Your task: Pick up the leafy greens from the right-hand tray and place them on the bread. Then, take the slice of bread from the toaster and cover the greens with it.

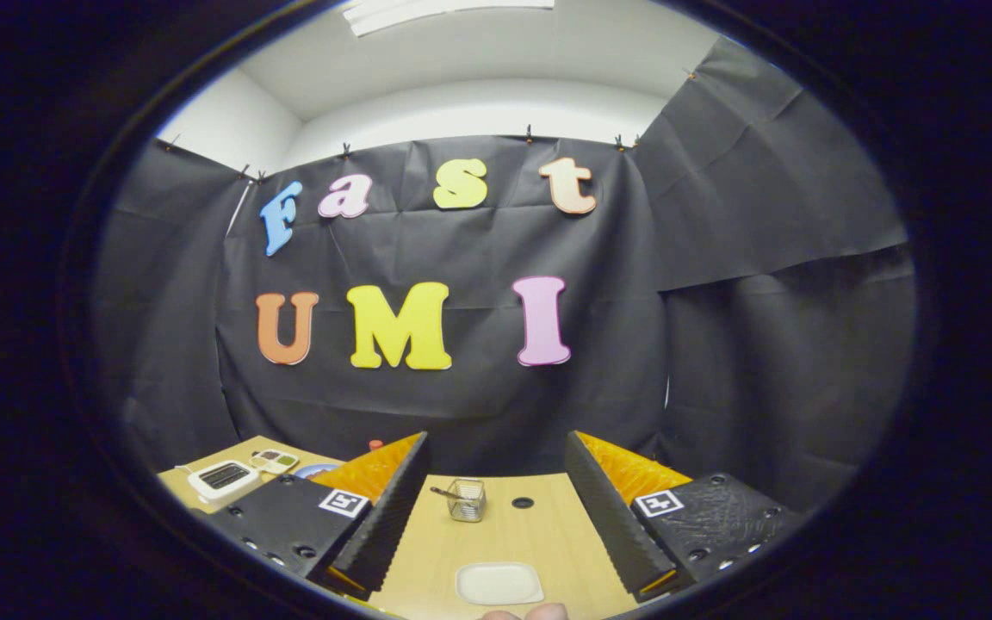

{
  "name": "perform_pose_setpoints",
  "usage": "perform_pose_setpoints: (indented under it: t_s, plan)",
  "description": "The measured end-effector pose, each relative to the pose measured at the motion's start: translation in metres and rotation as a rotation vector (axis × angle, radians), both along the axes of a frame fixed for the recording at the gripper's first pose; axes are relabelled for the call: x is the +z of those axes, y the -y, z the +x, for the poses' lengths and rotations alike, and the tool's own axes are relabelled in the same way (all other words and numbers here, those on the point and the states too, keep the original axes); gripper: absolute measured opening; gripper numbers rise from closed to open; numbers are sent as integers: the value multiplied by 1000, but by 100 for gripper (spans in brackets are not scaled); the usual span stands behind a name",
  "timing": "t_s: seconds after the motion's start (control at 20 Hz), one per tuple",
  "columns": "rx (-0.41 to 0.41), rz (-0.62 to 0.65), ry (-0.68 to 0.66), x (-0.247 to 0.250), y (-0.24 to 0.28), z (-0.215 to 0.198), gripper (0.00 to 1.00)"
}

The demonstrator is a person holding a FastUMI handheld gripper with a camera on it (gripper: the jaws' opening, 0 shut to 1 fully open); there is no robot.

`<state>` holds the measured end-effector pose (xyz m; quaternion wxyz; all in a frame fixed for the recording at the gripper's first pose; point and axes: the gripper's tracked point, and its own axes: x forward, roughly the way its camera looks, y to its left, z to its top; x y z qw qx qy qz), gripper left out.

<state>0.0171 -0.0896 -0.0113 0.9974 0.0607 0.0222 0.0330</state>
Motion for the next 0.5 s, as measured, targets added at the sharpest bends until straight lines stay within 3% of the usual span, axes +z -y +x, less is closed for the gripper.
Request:
perform_pose_setpoints:
  t_s: [0.5]
  plan:
    - [45, -36, 46, 41, -90, -71, 96]
